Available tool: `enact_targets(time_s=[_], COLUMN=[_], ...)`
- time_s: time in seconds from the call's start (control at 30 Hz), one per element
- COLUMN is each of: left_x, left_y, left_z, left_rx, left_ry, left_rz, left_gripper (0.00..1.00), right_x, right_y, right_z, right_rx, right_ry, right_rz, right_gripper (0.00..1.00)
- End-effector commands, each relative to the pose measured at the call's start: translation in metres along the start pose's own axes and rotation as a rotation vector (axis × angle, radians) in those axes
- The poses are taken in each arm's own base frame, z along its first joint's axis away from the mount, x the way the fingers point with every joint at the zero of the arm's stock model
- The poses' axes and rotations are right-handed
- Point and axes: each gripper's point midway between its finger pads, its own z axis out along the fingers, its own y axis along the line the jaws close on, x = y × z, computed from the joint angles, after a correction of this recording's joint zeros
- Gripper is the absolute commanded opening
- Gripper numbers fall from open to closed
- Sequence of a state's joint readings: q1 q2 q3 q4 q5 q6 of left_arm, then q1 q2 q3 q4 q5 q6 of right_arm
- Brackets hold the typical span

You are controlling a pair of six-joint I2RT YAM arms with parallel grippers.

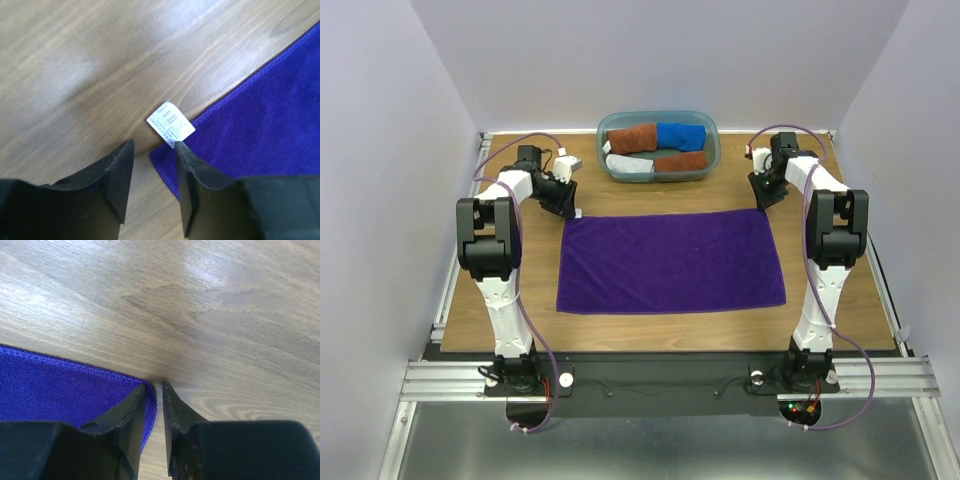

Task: Roll the towels
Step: Flatten the towel, then fold the towel

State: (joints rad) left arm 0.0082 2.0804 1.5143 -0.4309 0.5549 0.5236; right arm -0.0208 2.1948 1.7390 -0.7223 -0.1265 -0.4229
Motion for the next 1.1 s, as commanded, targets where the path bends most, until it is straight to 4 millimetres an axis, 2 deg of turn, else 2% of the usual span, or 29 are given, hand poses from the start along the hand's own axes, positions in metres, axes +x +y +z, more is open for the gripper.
enact_targets(time_s=[0.0, 0.2, 0.3, 0.37, 0.53, 0.63, 0.77, 0.93, 1.07], left_x=[0.015, 0.031, 0.035, 0.039, 0.039, 0.04, 0.04, 0.037, 0.031], left_y=[-0.006, -0.011, -0.014, -0.017, -0.021, -0.021, -0.021, -0.023, -0.024], left_z=[0.0, 0.002, 0.0, 0.0, -0.001, -0.001, -0.003, -0.006, -0.01], left_rx=[0.009, 0.029, 0.036, 0.049, 0.061, 0.064, 0.057, 0.063, 0.063], left_ry=[0.043, 0.078, 0.09, 0.1, 0.099, 0.099, 0.096, 0.093, 0.077], left_rz=[0.01, 0.02, 0.025, 0.027, 0.025, 0.023, 0.028, 0.037, 0.049], left_gripper=[0.44, 0.32, 0.3, 0.3, 0.38, 0.37, 0.21, 0.12, 0.0], right_x=[0.011, 0.019, 0.021, 0.022, 0.018, 0.016, 0.014, 0.013, 0.012], right_y=[0.008, 0.016, 0.02, 0.019, 0.018, 0.017, 0.012, 0.008, 0.009], right_z=[0.008, 0.01, 0.01, 0.01, 0.006, 0.003, -0.003, -0.011, -0.014], right_rx=[-0.037, -0.078, -0.095, -0.097, -0.1, -0.108, -0.115, -0.112, -0.118], right_ry=[0.022, 0.038, 0.042, 0.047, 0.036, 0.032, 0.016, 0.004, 0.0], right_rz=[-0.021, -0.026, -0.027, -0.026, -0.022, -0.018, -0.002, 0.001, 0.001], right_gripper=[0.25, 0.22, 0.18, 0.17, 0.11, 0.01, 0.01, 0.01, 0.01])
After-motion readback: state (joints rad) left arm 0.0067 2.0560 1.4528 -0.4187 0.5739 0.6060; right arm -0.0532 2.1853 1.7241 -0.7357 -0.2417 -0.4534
